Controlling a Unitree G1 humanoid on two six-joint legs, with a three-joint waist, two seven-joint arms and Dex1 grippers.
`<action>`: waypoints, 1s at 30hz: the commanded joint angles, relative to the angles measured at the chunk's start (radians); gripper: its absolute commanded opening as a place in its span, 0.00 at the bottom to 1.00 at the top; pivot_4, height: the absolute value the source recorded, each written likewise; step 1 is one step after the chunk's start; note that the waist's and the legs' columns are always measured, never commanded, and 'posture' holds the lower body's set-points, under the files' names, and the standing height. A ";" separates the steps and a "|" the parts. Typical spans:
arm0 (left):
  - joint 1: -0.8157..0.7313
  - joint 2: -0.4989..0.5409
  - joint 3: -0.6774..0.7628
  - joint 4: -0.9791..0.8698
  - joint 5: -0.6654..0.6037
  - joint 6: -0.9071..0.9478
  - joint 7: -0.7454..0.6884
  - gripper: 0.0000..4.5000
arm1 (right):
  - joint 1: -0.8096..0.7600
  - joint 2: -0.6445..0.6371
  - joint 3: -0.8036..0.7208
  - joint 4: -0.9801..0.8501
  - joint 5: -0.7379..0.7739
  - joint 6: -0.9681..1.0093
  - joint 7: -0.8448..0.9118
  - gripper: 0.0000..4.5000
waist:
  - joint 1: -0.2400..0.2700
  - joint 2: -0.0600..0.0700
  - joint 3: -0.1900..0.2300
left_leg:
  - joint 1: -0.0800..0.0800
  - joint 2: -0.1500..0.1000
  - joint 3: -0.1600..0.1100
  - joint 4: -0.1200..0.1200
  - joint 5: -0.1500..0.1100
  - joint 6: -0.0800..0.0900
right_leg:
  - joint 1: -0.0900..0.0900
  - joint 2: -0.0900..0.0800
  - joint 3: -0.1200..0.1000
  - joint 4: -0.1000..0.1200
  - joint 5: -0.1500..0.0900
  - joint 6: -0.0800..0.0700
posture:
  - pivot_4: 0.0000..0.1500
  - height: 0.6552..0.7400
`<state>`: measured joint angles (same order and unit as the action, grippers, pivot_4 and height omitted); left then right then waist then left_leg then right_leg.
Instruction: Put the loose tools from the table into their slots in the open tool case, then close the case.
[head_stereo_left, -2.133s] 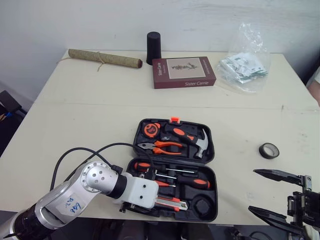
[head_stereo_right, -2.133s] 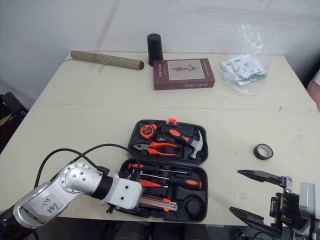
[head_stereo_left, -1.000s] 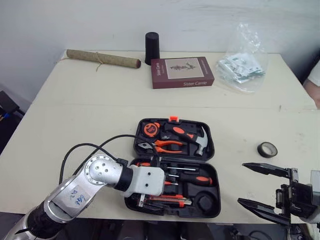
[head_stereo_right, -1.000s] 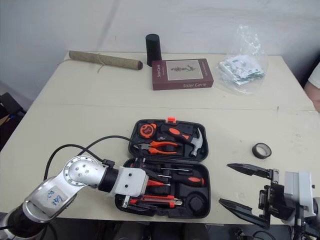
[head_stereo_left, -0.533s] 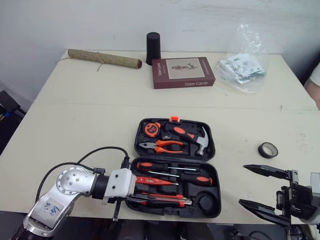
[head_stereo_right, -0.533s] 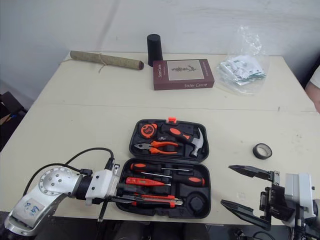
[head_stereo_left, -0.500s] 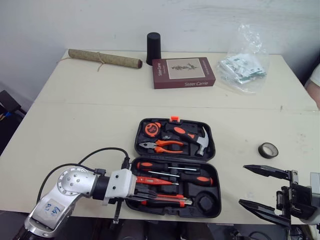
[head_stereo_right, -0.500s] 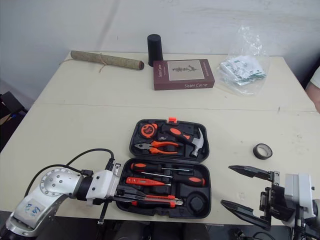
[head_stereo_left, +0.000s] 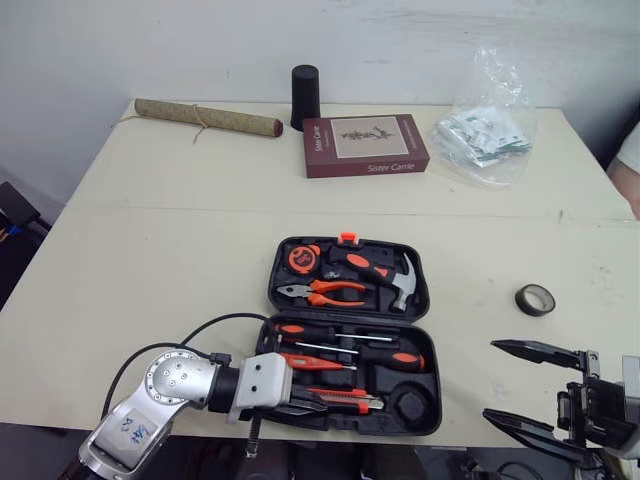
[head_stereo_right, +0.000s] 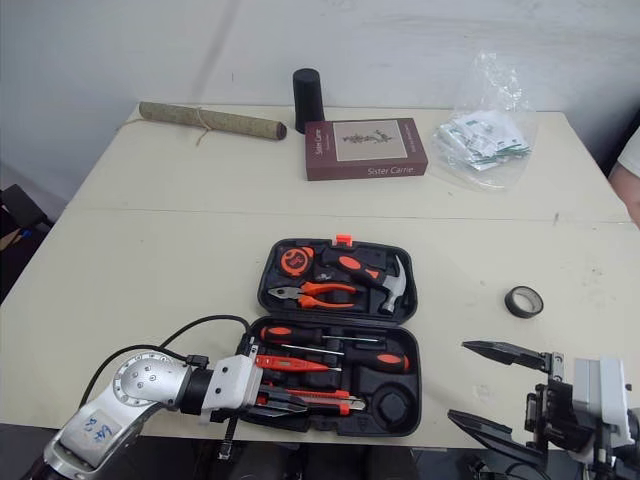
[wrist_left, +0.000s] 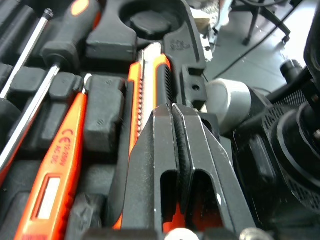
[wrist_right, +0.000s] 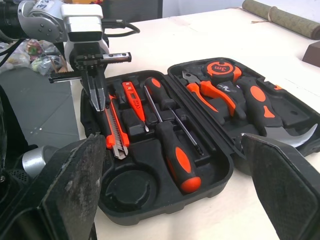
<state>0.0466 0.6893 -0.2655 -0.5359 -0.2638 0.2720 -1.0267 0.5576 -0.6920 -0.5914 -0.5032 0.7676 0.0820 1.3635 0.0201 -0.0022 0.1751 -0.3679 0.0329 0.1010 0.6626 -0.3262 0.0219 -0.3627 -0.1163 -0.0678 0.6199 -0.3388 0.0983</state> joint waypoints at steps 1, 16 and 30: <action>0.000 0.006 -0.018 0.005 0.019 0.033 0.025 0.01 | 0.010 0.012 -0.011 0.000 0.008 -0.023 0.010 1.00 | 0.000 0.000 0.000 | 0.000 0.000 0.000 0.000 0.000 0.000 | 0.000 0.000 0.000 0.000 0.000 0.000 | 1.00 1.00; 0.019 0.034 -0.139 0.089 0.103 0.182 0.123 0.01 | 0.008 0.018 -0.008 -0.001 0.007 -0.038 0.006 1.00 | 0.003 0.013 -0.012 | 0.012 -0.001 0.001 -0.012 -0.001 0.001 | 0.009 -0.002 0.001 -0.007 -0.001 -0.002 | 1.00 1.00; 0.160 0.020 0.424 0.017 -0.285 -0.074 0.008 0.25 | 0.011 0.020 -0.250 0.308 -0.060 -0.151 -0.031 1.00 | -0.001 0.006 -0.007 | 0.007 -0.001 0.001 -0.014 0.002 -0.005 | 0.004 -0.002 -0.001 -0.010 -0.001 -0.003 | 1.00 1.00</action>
<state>0.1661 0.6797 0.0436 -0.5314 -0.5176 0.2064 -1.0082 0.5456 -0.6705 -0.7547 -0.2682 0.7214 -0.0166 1.3209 0.0196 0.0041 0.1682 -0.3604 0.0316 0.1022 0.6480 -0.3239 0.0169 -0.3590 -0.1177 -0.0691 0.6096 -0.3403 0.0953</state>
